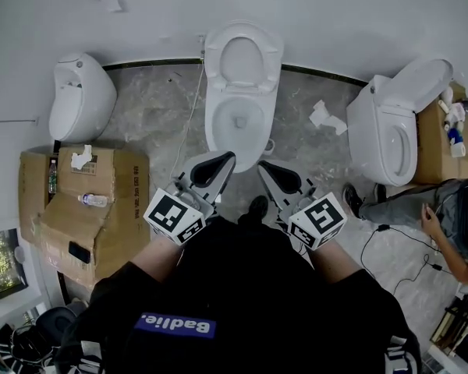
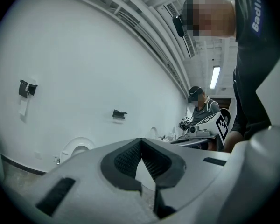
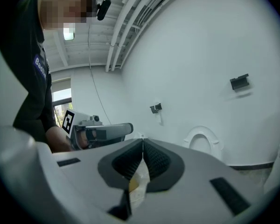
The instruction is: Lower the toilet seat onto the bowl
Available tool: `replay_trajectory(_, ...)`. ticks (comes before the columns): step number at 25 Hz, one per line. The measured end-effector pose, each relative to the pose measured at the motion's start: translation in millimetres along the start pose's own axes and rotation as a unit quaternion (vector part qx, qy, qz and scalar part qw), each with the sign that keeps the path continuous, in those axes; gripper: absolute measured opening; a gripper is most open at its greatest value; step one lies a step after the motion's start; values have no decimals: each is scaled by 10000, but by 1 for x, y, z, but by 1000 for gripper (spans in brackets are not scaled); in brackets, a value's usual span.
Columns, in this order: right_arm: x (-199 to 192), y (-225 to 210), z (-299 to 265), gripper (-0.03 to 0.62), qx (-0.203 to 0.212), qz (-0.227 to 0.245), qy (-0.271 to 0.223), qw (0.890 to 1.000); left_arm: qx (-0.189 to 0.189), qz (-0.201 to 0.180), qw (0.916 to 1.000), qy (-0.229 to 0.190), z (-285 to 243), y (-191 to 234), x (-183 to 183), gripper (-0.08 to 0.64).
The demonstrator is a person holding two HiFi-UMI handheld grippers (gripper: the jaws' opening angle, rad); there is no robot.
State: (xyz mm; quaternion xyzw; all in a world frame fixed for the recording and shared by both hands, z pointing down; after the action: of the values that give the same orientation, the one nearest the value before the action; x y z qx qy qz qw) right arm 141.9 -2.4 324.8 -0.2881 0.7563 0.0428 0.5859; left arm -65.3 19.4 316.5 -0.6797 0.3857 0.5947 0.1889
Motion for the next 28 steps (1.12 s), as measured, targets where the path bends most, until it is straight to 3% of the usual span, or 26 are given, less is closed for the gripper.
replay_trajectory(6, 7, -24, -15, 28, 157, 14, 68, 9999, 187, -13, 9998, 97, -24, 17, 3, 17)
replay_trajectory(12, 22, -35, -43, 28, 54, 33, 134, 9999, 195, -49, 9997, 124, -33, 67, 10, 18)
replay_trajectory(20, 47, -48, -99, 29, -269, -68, 94, 9996, -157, -209, 9995, 187, -51, 150, 29, 18)
replay_trajectory(28, 49, -70, -140, 29, -540, -253, 96, 9982, -377, -336, 9980, 372, -85, 219, 26, 20)
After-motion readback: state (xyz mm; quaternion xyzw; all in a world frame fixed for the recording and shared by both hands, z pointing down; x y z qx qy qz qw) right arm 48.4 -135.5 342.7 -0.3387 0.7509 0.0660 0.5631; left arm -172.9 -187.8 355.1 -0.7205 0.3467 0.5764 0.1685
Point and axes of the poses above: the fingertips, and each gripper's own axes: z backward along the fingers, y to its left, x out of its top, the point moved 10 cm from there along z, backward along the fingers, and after that the axes turned 8 degrees about y, right-handed, at the moved point
